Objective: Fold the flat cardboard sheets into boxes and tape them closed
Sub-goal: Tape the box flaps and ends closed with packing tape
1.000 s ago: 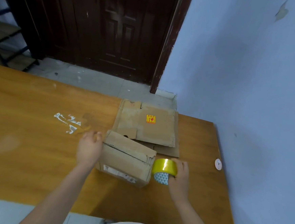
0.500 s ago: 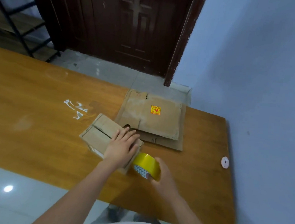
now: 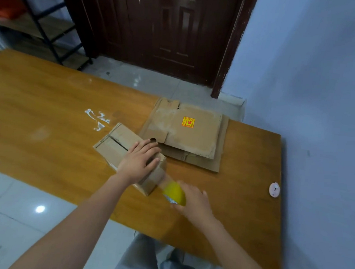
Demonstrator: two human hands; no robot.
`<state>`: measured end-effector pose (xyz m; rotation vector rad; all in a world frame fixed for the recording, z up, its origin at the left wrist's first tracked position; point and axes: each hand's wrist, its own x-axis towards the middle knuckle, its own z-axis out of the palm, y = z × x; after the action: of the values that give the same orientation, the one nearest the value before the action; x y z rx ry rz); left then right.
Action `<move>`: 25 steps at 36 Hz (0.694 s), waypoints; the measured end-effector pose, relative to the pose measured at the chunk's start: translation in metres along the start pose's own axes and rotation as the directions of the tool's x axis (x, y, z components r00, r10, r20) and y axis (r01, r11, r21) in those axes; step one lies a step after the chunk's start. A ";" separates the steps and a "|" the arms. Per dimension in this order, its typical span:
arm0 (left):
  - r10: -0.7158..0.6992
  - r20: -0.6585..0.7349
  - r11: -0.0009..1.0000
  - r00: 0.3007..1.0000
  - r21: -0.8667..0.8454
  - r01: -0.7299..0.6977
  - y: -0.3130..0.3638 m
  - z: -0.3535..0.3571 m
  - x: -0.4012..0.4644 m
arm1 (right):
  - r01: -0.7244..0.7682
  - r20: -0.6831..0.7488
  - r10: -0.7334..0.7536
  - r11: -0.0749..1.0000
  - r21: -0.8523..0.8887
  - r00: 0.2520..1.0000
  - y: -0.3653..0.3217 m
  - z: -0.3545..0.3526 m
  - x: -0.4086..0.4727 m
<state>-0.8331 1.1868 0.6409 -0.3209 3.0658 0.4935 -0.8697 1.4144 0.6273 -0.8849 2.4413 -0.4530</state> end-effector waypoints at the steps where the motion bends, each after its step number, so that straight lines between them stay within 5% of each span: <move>1: 0.001 -0.003 1.000 1.000 0.002 -0.001 0.000 0.001 0.000 | -0.008 0.018 0.006 0.993 0.114 1.000 0.008 -0.001 -0.003; 6: 0.001 -0.007 1.000 1.000 -0.005 -0.001 0.000 0.002 0.001 | -0.035 0.034 0.019 0.812 0.583 0.999 0.034 -0.003 -0.019; 20: -0.004 -0.007 1.000 1.000 -0.016 0.004 0.003 -0.004 -0.001 | -0.342 0.298 0.200 0.747 0.570 0.933 0.022 -0.005 -0.016; 25: 0.043 -0.367 0.997 0.929 0.080 -0.015 0.022 -0.006 -0.010 | -0.298 0.292 0.139 0.729 0.617 0.946 0.023 -0.008 -0.023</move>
<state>-0.8274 1.2076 0.6541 -0.4100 3.4477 0.3493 -0.8710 1.4476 0.6311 -0.3079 1.9140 -0.9816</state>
